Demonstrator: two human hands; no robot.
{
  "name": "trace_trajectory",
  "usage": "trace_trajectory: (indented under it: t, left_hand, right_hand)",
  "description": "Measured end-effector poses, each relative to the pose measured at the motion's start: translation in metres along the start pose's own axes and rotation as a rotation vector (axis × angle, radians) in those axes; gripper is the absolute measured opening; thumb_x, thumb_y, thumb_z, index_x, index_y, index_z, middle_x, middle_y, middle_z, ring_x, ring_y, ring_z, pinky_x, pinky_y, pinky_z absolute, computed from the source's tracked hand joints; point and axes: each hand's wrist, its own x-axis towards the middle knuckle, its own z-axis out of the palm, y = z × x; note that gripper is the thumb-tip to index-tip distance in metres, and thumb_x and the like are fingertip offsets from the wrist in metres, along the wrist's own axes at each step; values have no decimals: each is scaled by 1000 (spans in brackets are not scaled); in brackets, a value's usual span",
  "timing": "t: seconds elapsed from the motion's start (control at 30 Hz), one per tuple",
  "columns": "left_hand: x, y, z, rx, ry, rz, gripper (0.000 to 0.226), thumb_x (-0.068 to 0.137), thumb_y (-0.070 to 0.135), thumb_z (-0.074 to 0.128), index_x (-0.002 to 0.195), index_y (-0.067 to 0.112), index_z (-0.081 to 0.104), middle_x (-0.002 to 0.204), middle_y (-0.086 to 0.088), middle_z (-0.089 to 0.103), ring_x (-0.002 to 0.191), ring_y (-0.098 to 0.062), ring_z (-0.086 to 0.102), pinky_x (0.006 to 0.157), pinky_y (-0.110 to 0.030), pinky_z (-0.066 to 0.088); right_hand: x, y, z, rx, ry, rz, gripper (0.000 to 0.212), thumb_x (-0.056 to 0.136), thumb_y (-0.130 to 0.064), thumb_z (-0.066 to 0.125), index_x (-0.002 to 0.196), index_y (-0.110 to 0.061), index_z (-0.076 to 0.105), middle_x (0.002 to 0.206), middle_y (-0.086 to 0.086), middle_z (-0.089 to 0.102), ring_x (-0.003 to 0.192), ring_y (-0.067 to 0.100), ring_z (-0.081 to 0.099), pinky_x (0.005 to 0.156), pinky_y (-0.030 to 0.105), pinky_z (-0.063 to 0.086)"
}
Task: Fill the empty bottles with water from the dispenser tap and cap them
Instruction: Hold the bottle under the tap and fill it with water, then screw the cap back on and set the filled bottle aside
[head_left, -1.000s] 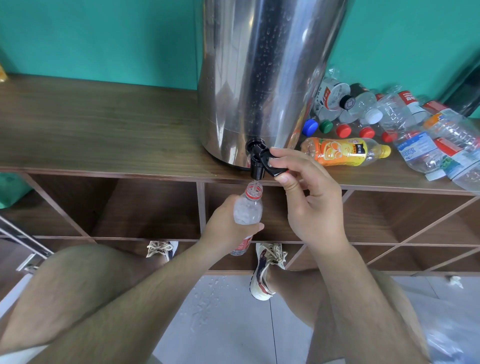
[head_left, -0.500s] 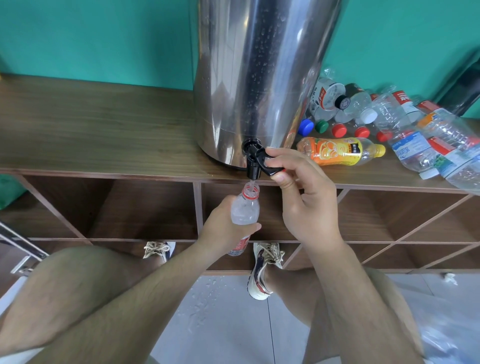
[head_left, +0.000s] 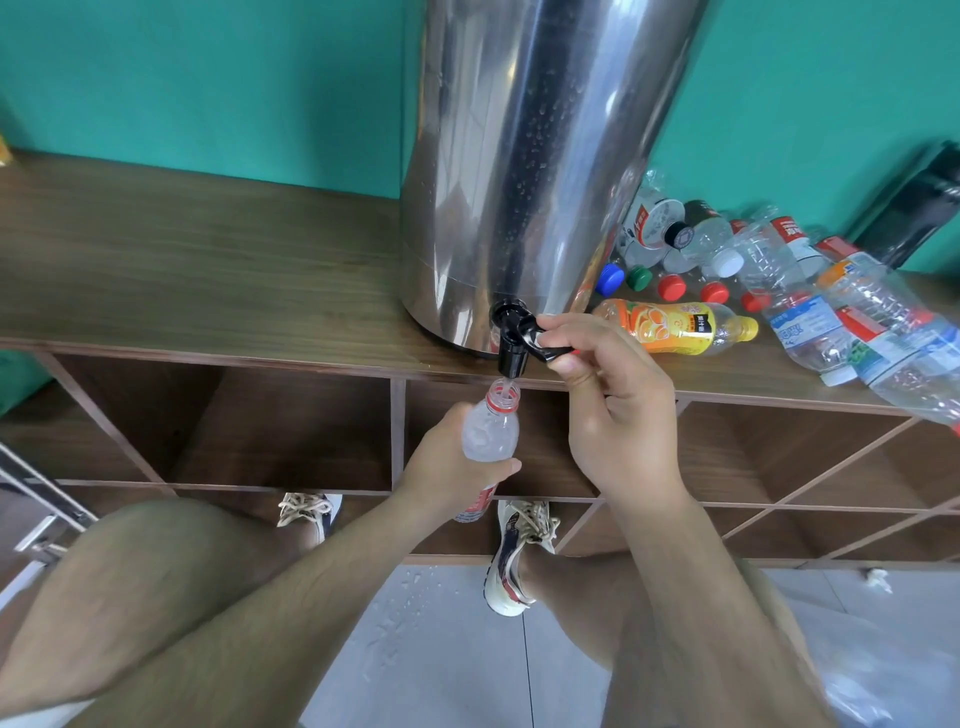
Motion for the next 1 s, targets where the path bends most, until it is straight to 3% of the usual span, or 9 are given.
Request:
trace_trajectory:
  t: [0.17,0.3,0.4,0.47,0.53,0.63,0.73,0.9,1.0]
  left_hand:
    - [-1,2,-2,-51,-2,4,65,76,44,88,127,33,50,112,17,62,105,-5,61,84,-16,47]
    - [-2,3,-3,-71,-4,-6,64,75,43,89,126,35,51,112,17,62,106,-6,61,90,-22,51]
    - [-1,5,-4,-67,-3,10,60,76,41,89,123,32,53,109,16,64,103,-7,63,90,-23,52]
    - [0,5,-3,-57,-4,22,58,76,41,89,122,32,54,108,15,65,103,-9,64,89,-23,51]
    - [0,6,-3,-67,-5,14,58,76,41,89,121,32,54,108,14,65,103,-10,64,89,-25,52]
    - [-1,8,-2,-81,-12,1,59,75,42,89,121,34,53,108,15,65,103,-9,64,90,-27,52]
    - [-4,10,-3,-89,-19,-9,60,75,40,89,123,33,53,110,15,64,105,-9,63,92,-28,52]
    - [-7,12,-6,-66,-36,-12,60,77,40,88,125,34,51,111,16,63,104,-8,62,85,-20,46]
    - [-9,12,-6,-50,-39,-14,60,77,41,88,124,33,52,110,16,63,102,-7,62,81,-17,45]
  right_hand:
    - [30,-16,3,-114,-30,-16,16,105,-8,57,109,-8,72,101,-9,67,95,2,61,85,20,48]
    - [52,-23,6,-96,-65,69,20,108,-23,57,115,-15,73,103,-13,70,95,1,63,83,13,46]
    - [44,-6,-11,-89,25,210,23,111,-33,47,119,-28,68,107,-12,72,94,4,66,85,25,53]
    - [34,12,-21,-218,-4,363,17,110,-31,50,116,-31,66,108,-9,71,99,13,67,91,38,56]
    - [24,27,-25,-415,-159,496,24,107,-30,56,126,-21,67,120,-2,69,110,17,63,100,37,51]
    - [15,33,-16,-538,-300,603,35,103,-38,61,131,-16,61,122,6,63,111,24,60,89,32,44]
    - [18,36,-1,-577,-338,650,38,101,-43,63,127,-16,58,120,6,60,108,25,59,83,34,44]
    - [27,42,12,-626,-299,674,41,103,-35,63,136,-13,54,131,9,60,117,27,60,93,36,50]
    - [21,41,8,-549,-282,602,36,106,-28,57,138,-12,55,132,11,57,117,24,56,91,25,39]
